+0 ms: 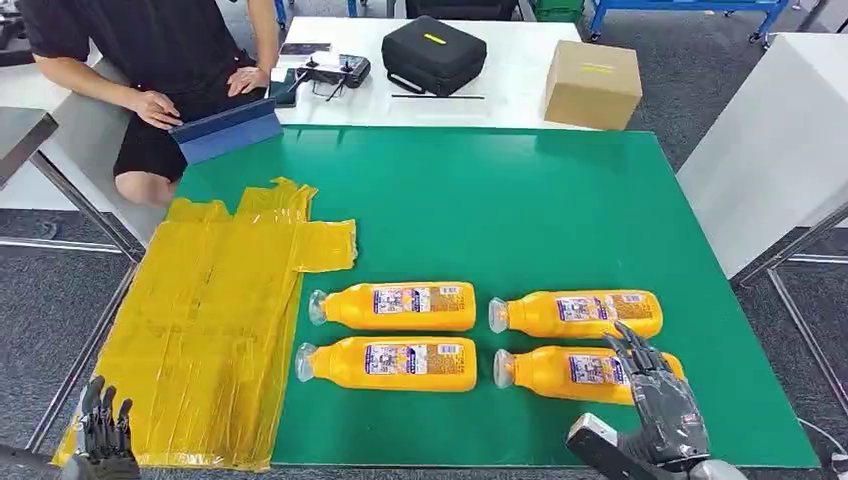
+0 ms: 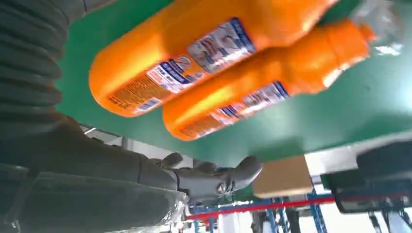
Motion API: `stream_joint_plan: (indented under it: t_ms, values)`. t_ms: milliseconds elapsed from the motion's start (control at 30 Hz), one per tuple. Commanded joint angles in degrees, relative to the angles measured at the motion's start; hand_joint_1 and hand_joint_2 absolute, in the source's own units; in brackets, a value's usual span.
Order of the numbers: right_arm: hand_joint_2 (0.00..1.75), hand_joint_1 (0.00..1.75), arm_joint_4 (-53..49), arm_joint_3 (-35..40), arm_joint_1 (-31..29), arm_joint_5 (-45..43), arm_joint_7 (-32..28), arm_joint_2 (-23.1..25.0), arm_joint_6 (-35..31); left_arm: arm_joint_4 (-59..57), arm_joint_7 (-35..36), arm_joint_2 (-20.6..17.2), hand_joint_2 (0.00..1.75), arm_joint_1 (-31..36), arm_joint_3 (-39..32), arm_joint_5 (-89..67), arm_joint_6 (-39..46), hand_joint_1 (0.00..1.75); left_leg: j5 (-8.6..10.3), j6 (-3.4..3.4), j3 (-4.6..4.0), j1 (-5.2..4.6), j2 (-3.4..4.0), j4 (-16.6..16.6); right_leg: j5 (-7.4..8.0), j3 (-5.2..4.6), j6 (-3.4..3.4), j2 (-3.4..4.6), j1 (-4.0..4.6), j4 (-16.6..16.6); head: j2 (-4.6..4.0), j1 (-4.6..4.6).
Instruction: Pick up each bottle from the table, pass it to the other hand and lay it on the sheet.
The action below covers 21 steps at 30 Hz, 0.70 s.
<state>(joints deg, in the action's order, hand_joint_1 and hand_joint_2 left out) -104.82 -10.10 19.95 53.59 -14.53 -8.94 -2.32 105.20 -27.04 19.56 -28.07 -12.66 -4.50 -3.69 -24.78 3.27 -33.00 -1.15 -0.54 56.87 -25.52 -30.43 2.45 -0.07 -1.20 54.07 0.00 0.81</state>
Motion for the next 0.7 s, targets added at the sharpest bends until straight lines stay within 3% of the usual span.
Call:
stream_joint_plan:
  t_ms: [33, 167, 400, 567, 700]
  values:
    - [1.75, 0.0, 7.8, 3.7, -3.6, 2.4, 4.1, -4.5, -0.8, 1.4, 0.5, 0.4, 0.0, -1.5, -3.4, 1.0, -0.1, 0.0, -0.04, -0.2, 0.15, 0.09, 0.1, 0.0, 0.0, 0.05, -0.13, 0.08, 0.08, -0.1, 0.0, -0.02]
    - [1.75, 0.0, 10.0, 4.9, -5.7, 3.5, 4.7, -4.6, -0.9, 0.6, 0.6, 0.4, 0.0, -0.9, -4.4, 1.2, -0.7, 0.0, -0.04, -0.22, 0.13, 0.11, 0.16, 0.0, 0.01, -0.2, -0.14, 0.14, 0.07, -0.1, 0.0, -0.02]
    - [1.75, 0.0, 10.9, 5.5, -6.5, 3.7, 4.9, -4.6, -1.1, 0.3, 0.6, 0.4, 0.0, -0.8, -4.6, 1.2, -0.8, 0.0, -0.06, -0.31, 0.28, 0.15, 0.15, -0.1, -0.02, 0.27, -0.2, 0.11, 0.09, -0.1, 0.0, 0.0]
    - [1.75, 0.0, 16.6, 9.1, -13.5, 6.3, 7.0, -3.4, -0.1, -1.7, 0.4, 0.4, 0.0, 0.9, -5.1, 0.9, -2.4, 0.0, -0.03, -0.25, 0.24, 0.12, 0.32, -0.1, 0.07, 0.22, -0.15, 0.3, 0.09, -0.1, 0.0, 0.0]
    - [1.75, 0.0, 20.3, 10.1, -15.7, 7.8, 9.0, -3.2, 0.7, -4.5, 0.1, 0.4, 0.0, 3.5, -5.8, -0.1, -4.4, 0.0, 0.03, -0.31, 0.3, 0.12, 0.34, -0.2, 0.12, 0.29, -0.19, 0.28, 0.1, -0.2, 0.0, -0.02]
